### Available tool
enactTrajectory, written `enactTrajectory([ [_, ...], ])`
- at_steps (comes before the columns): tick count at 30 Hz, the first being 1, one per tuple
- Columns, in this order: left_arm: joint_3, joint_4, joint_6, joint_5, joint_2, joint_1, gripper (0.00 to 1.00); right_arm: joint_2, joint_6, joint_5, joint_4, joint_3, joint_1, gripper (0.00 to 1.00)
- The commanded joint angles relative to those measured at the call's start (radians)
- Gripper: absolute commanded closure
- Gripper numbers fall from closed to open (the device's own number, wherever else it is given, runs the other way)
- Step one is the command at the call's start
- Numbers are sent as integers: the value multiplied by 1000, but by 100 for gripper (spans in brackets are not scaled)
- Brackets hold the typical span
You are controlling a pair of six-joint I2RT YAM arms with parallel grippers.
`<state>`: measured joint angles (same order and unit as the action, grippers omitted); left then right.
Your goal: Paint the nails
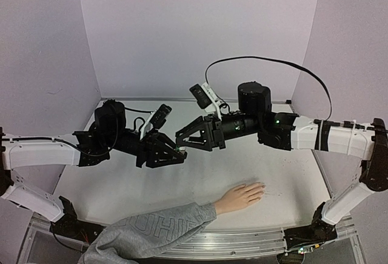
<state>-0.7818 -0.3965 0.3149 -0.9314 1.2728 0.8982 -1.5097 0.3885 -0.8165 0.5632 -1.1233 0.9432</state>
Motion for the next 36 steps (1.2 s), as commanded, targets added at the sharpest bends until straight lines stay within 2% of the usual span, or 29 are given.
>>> enactTrajectory([
  [1,-52,-80,9,-50,6,6,100,-8,36,-82,131,-32,-1,60],
  [7,-51,-82,5,-28,10,5,100,-32,51,-112,151,-35,2,77],
  [12,-53,-81,-13,16,10,4,100,-26,50,-100,150,-16,1,86],
  [14,-46,-82,-26,94,4,4,100,-22,51,-86,150,-7,2,92],
  [17,-17,-71,-65,305,-17,4,100,-12,56,-32,149,16,2,100],
  [20,-9,-4,-83,625,-34,5,100,-8,65,113,105,31,7,100],
  [22,-44,91,-95,832,-28,9,100,-18,92,416,-12,-6,23,100],
  [24,-70,134,-140,1012,-6,26,100,-47,197,884,-279,-111,82,100],
  [25,-80,135,-170,1084,11,38,100,-66,271,1038,-378,-162,114,100],
  [27,-104,134,-229,1200,55,57,100,-95,340,1217,-427,-219,194,100],
  [29,-119,133,-243,1242,89,66,100,-113,388,1275,-422,-244,244,100],
  [33,-134,133,-257,1191,109,70,100,-139,372,1162,-354,-258,246,97],
  [34,-130,133,-258,1165,105,70,100,-139,360,1140,-348,-261,244,93],
  [36,-115,134,-260,1112,94,70,100,-126,325,1096,-341,-263,239,72],
])
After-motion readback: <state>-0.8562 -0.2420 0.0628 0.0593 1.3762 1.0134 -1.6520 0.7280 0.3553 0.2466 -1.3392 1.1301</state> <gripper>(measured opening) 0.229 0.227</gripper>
